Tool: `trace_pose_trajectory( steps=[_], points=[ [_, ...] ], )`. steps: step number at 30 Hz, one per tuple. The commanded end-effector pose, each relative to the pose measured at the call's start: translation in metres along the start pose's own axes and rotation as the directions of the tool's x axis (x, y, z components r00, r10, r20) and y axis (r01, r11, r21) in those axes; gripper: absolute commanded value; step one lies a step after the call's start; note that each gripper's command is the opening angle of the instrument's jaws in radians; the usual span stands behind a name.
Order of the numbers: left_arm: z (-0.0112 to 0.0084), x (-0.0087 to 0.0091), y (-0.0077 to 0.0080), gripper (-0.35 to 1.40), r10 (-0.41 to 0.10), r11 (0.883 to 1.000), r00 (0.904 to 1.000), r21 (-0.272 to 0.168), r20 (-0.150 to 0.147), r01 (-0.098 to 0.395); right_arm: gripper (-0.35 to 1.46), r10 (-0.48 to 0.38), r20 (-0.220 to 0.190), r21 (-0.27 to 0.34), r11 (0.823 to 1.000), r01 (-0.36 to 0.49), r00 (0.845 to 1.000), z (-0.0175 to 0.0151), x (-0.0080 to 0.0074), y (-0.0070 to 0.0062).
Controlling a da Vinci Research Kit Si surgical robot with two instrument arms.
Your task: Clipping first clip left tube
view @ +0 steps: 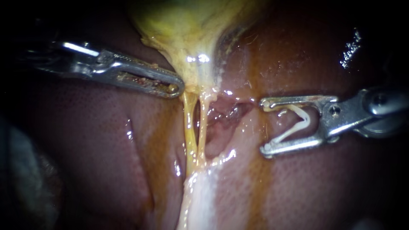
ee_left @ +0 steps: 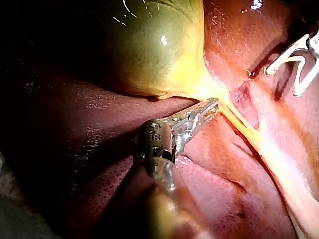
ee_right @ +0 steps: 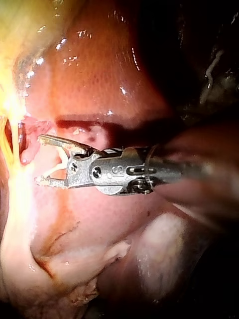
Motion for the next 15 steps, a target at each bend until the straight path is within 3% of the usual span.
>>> trace_pose_trajectory(
  steps=[1,10,15],
  points=[
    [-0.0002,0.0001,0.0001,-0.35,0.001,1.000,1.0000,-0.001,0.000,-0.001,0.49,0.000,0.000,0.000,1.000,0.000,1.000,-0.0001,0.0000,0.0000],
    [-0.0052,0.0012,0.0007,-0.35,-0.007,1.000,1.0000,0.003,-0.004,0.007,0.49,0.001,0.000,0.000,1.000,-0.001,1.000,-0.0001,0.0001,0.0000],
    [-0.0063,0.0010,0.0013,-0.35,-0.008,1.000,0.9999,0.008,-0.007,0.008,0.49,0.001,0.000,0.000,1.000,-0.001,1.000,-0.0001,0.0001,0.0000]
  ],
)
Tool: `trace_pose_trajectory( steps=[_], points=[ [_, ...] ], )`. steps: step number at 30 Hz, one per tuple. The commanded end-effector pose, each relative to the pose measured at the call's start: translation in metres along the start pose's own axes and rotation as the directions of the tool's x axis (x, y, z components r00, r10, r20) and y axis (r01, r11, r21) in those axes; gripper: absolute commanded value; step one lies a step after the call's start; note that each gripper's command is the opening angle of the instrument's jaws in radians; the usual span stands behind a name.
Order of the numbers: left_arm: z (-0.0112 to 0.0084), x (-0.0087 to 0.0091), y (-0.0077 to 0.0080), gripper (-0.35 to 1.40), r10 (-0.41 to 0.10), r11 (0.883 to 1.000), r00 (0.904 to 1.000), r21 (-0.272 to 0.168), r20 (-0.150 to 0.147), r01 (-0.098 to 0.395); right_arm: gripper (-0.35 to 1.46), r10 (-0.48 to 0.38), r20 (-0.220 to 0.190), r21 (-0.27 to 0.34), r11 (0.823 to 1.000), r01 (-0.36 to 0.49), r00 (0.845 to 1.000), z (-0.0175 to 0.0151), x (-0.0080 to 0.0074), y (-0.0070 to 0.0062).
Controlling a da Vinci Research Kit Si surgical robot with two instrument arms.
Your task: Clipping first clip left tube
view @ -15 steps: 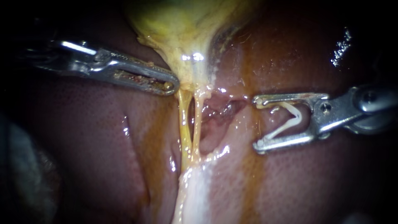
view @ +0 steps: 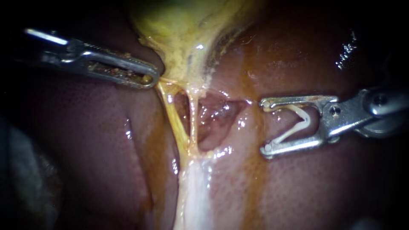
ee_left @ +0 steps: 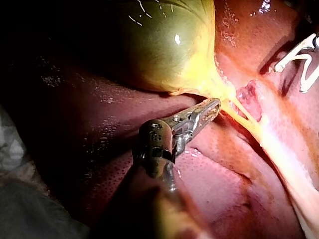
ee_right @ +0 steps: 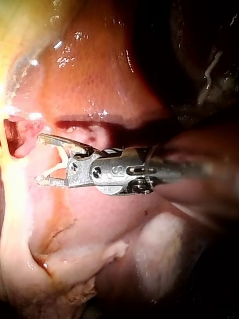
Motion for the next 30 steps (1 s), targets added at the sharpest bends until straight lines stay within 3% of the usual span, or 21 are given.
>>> trace_pose_trajectory(
  steps=[1,10,30],
  points=[
    [0.0000,0.0000,0.0002,-0.35,0.000,1.000,1.0000,0.002,-0.002,0.000,0.49,0.001,0.000,0.000,1.000,-0.001,1.000,0.0000,0.0000,0.0000],
    [0.0001,0.0000,0.0007,-0.35,-0.001,1.000,1.0000,0.005,-0.003,0.001,0.49,0.001,0.000,0.012,1.000,-0.001,1.000,0.0009,0.0005,-0.0002],
    [0.0002,0.0001,0.0009,-0.35,-0.002,1.000,1.0000,0.005,-0.004,0.002,0.50,0.052,0.007,0.064,0.997,-0.052,0.999,0.0091,0.0018,-0.0010]
  ],
)
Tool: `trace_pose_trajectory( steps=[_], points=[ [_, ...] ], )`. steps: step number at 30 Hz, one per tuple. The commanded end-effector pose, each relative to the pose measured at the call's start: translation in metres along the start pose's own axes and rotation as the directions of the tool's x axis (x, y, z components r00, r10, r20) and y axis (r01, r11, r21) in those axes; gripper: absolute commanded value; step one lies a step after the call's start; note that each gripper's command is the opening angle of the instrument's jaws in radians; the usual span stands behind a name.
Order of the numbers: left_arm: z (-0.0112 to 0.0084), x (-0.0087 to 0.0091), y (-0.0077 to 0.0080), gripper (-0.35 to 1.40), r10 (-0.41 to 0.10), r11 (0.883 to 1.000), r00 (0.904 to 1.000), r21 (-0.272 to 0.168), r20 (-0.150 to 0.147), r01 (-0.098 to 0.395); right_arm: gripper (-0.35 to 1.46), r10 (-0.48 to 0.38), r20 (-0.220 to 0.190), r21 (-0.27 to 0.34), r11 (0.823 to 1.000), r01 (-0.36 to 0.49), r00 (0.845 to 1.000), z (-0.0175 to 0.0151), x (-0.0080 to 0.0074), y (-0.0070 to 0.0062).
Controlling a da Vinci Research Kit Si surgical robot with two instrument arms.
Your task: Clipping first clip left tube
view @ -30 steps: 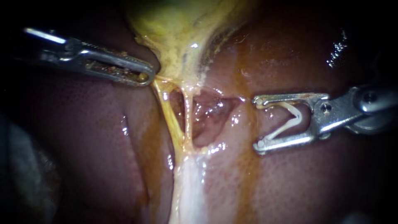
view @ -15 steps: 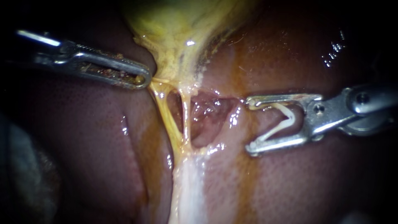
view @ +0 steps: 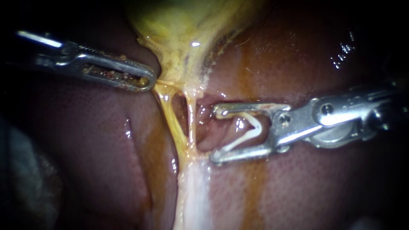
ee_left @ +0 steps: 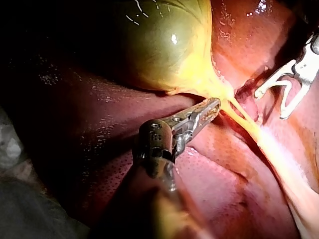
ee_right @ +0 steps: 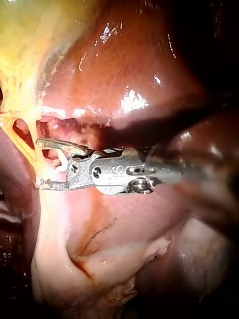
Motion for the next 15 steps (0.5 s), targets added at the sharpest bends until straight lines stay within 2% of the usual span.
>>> trace_pose_trajectory(
  steps=[1,6,15],
  points=[
    [0.0000,0.0000,0.0000,-0.35,0.000,1.000,1.0000,0.000,0.000,0.000,0.50,0.002,-0.003,0.004,1.000,-0.002,1.000,0.0004,0.0000,0.0000],
    [0.0001,0.0000,0.0000,-0.35,0.000,1.000,1.0000,0.001,0.000,0.000,0.49,0.022,-0.005,0.020,1.000,-0.022,1.000,0.0019,0.0001,-0.0002],
    [0.0001,0.0000,0.0000,-0.35,-0.001,1.000,1.0000,0.001,0.000,0.001,0.49,0.041,-0.004,0.039,0.998,-0.041,0.999,0.0042,-0.0008,0.0001]
  ],
)
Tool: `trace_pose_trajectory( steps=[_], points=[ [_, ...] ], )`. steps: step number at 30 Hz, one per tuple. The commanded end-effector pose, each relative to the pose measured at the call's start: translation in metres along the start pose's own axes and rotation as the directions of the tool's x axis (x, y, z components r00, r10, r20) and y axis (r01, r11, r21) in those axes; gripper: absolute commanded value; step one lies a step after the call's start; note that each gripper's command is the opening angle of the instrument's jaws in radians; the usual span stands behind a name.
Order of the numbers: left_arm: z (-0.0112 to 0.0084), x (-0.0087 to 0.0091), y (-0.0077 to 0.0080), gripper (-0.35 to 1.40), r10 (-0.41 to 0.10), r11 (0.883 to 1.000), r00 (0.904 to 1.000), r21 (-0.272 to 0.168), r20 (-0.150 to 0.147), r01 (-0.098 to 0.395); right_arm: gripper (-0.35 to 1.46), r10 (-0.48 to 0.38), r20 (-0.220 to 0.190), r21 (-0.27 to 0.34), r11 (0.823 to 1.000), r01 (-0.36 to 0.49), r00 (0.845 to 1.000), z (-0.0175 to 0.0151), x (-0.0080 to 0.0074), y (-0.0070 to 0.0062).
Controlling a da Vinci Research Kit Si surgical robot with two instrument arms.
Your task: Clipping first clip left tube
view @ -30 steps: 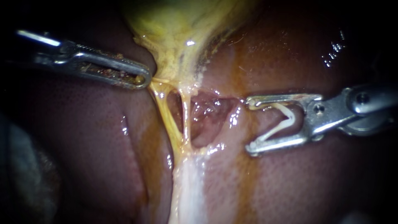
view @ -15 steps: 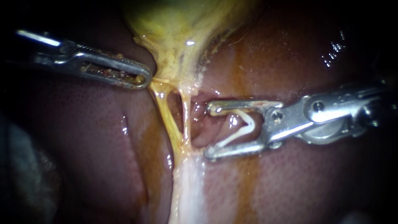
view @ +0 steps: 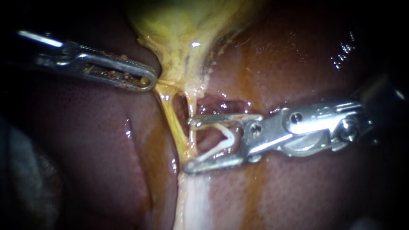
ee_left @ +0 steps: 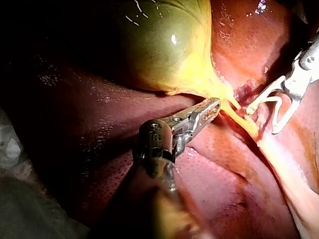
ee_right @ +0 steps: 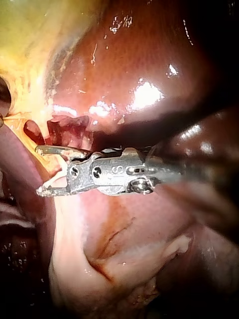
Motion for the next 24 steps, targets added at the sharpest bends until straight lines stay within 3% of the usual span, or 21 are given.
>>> trace_pose_trajectory(
  steps=[1,11,24],
  points=[
    [0.0000,0.0000,0.0000,-0.35,0.000,1.000,1.0000,0.000,0.000,0.000,0.49,0.004,0.001,0.001,1.000,-0.004,1.000,0.0002,-0.0002,0.0001],
    [0.0001,0.0000,0.0001,-0.35,-0.001,1.000,1.0000,0.001,0.000,0.001,0.49,0.018,0.007,0.007,1.000,-0.018,1.000,0.0012,-0.0023,0.0011],
    [0.0002,0.0000,0.0001,-0.35,-0.001,1.000,1.0000,0.001,-0.001,0.001,0.49,0.017,0.009,0.036,0.999,-0.017,1.000,0.0022,-0.0040,0.0020]
  ],
)
